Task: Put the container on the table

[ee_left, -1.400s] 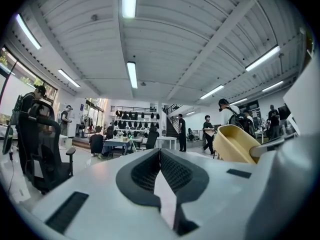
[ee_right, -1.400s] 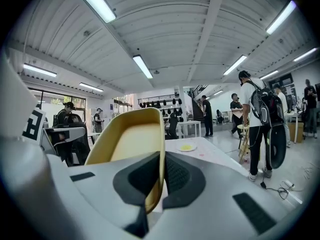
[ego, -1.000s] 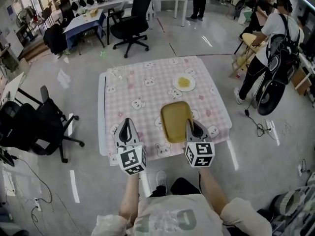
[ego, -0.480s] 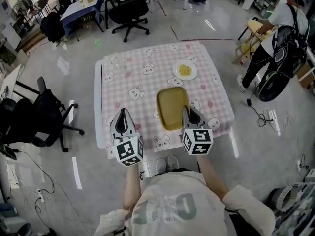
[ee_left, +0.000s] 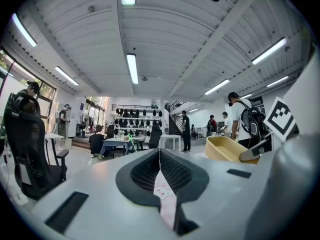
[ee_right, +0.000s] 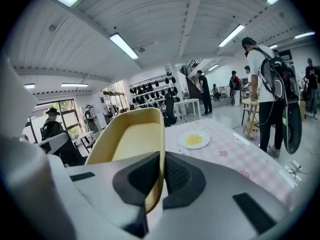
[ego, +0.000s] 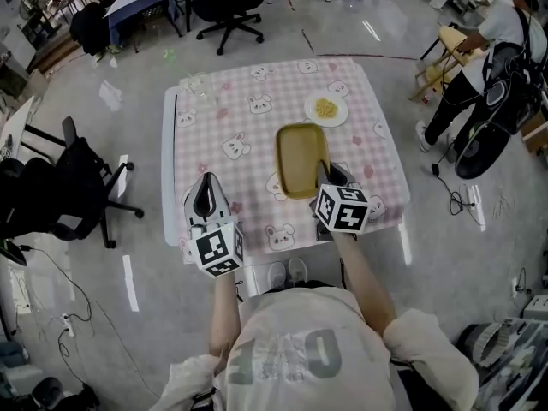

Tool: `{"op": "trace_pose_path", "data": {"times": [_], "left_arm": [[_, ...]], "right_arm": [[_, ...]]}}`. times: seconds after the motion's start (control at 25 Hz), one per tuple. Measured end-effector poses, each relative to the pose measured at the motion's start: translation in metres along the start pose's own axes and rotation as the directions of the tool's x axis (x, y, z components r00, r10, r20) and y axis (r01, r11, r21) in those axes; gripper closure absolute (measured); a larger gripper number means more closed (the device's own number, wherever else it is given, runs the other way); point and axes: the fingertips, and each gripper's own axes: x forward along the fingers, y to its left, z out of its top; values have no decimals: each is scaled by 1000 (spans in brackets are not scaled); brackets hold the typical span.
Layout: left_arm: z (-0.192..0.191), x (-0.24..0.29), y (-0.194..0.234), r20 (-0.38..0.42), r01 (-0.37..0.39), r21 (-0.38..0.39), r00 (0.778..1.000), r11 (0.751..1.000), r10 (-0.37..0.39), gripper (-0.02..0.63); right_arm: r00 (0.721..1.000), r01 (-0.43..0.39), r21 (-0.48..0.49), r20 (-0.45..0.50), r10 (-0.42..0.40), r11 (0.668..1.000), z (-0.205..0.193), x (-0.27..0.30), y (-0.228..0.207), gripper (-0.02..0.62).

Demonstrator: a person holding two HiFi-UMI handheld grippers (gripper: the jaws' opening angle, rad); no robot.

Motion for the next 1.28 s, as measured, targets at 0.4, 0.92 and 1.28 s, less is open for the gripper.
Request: {"op": "trace_pose_path", "data": {"times": [0.4, 0.92, 1.28], "left_arm": [[-9, 2, -7, -19, 25, 11, 1000, 1000, -25, 578], [-31, -8, -18, -76, 23, -31, 997, 999, -25, 578], [-35, -12, -15, -79, 11, -49, 997, 999, -15, 578]], "right_arm": [[950, 70, 65, -307, -47, 995, -53, 76, -27, 565], [904, 94, 8, -420, -82, 996, -89, 103, -23, 565], [907, 61, 20, -419, -47, 998, -93, 106, -18, 561]]}}
